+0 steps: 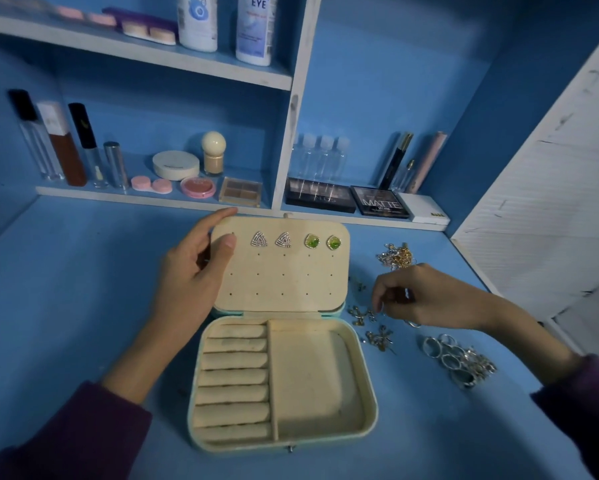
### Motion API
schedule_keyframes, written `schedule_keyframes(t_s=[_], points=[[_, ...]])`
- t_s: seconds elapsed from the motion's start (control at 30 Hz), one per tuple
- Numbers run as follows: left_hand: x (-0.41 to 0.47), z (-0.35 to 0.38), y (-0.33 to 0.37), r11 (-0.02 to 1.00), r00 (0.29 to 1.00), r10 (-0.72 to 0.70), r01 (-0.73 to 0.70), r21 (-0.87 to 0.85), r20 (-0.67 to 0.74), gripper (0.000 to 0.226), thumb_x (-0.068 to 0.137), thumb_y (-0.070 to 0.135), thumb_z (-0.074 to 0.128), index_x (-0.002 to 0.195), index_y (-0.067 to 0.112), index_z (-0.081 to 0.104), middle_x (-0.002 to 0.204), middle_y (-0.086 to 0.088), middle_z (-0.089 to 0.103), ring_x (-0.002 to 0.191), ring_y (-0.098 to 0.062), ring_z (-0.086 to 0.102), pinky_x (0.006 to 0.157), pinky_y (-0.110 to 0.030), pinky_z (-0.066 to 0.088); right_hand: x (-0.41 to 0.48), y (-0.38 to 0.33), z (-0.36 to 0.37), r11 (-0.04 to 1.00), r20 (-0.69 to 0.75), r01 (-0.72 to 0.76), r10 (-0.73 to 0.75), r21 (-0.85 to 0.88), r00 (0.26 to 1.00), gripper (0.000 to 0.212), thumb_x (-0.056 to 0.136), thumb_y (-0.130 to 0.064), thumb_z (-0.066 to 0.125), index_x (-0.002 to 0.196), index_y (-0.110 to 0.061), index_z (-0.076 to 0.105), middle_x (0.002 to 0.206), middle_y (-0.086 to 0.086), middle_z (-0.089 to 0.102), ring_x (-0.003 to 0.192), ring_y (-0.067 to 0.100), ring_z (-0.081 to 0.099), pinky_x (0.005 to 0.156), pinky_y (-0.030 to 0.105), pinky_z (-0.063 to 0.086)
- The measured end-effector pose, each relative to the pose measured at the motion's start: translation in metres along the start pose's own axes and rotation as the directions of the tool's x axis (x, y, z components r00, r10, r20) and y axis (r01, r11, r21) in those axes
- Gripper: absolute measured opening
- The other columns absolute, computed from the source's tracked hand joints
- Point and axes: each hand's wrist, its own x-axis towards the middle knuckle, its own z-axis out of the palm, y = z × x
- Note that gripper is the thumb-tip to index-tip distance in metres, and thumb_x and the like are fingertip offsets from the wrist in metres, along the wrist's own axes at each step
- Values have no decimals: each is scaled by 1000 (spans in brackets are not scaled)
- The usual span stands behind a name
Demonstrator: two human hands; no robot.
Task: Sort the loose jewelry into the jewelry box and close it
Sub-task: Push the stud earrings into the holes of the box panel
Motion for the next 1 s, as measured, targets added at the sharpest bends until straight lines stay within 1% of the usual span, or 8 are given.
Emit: schedule_keyframes(t_s=[0.13, 0.23, 0.33, 0.57, 0.73, 0.87, 0.93, 1.0], points=[[0, 1, 1, 1000, 1000, 7, -7, -9, 1, 34, 97, 15, 51, 115, 42, 55, 102, 13, 68, 92, 0, 64, 74, -14, 52, -7, 1, 0, 996, 110, -10, 19, -87, 994, 26, 79, -8, 57, 84, -32, 66, 74, -8, 64, 62, 5, 52, 59, 18, 40], [-1, 1, 1, 1000, 1000, 8, -9, -9, -1, 33, 97, 15, 51, 115, 42, 55, 101, 12, 67, 90, 2, 63, 70, -11, 49, -11, 2, 0, 996, 143, -5, 18, -94, 989, 27, 77, -10, 58, 84, -36, 65, 73, -9, 64, 64, 7, 54, 66, 25, 46], [0, 1, 1, 1000, 1000, 11, -11, -1, 0, 33, 97, 15, 51, 114, 43, 55, 101, 13, 67, 90, 2, 63, 69, -10, 49, -11, 5, 3, 995, 155, 6, 10, -99, 988, 20, 78, -17, 62, 85, -35, 66, 75, -8, 65, 68, 9, 57, 68, 31, 49], [0, 1, 1, 1000, 1000, 19, -19, -7, 0, 34, 96, 13, 51, 114, 41, 55, 101, 13, 67, 89, 5, 63, 69, -8, 48, -8, 8, 5, 996, 121, 38, -28, -80, 992, 6, 83, -24, 68, 86, -28, 71, 82, -9, 68, 74, 6, 60, 69, 21, 47], [0, 1, 0, 1000, 1000, 14, -14, -5, -1, 32, 96, 13, 51, 118, 37, 55, 103, 12, 67, 90, 3, 63, 69, -9, 48, -9, 5, 4, 999, 86, 41, -39, -22, 996, 11, 84, -18, 66, 82, -29, 70, 80, -10, 68, 71, 7, 61, 67, 21, 48], [0, 1, 0, 1000, 1000, 18, -18, -3, -1, 32, 96, 12, 51, 118, 35, 55, 102, 11, 67, 89, 4, 63, 69, -9, 48, -11, 1, 1, 997, 27, 32, -34, 77, 999, 13, 83, -9, 65, 80, -21, 70, 76, -10, 69, 70, 4, 62, 65, 12, 42], [0, 1, 1, 1000, 1000, 16, -16, -2, 0, 32, 96, 13, 51, 117, 36, 55, 102, 12, 67, 90, 3, 63, 69, -10, 49, -12, -1, -1, 993, 2, 20, -20, 118, 1000, 13, 83, -8, 66, 79, -20, 70, 77, -9, 69, 72, 3, 62, 66, 14, 42], [0, 1, 1, 1000, 1000, 19, -19, 4, 3, 32, 96, 13, 51, 117, 38, 55, 102, 12, 67, 90, 2, 64, 70, -11, 50, -12, -1, -3, 983, -31, -5, 11, 183, 999, 13, 83, -8, 66, 77, -20, 69, 79, -8, 69, 74, 4, 62, 67, 21, 46]])
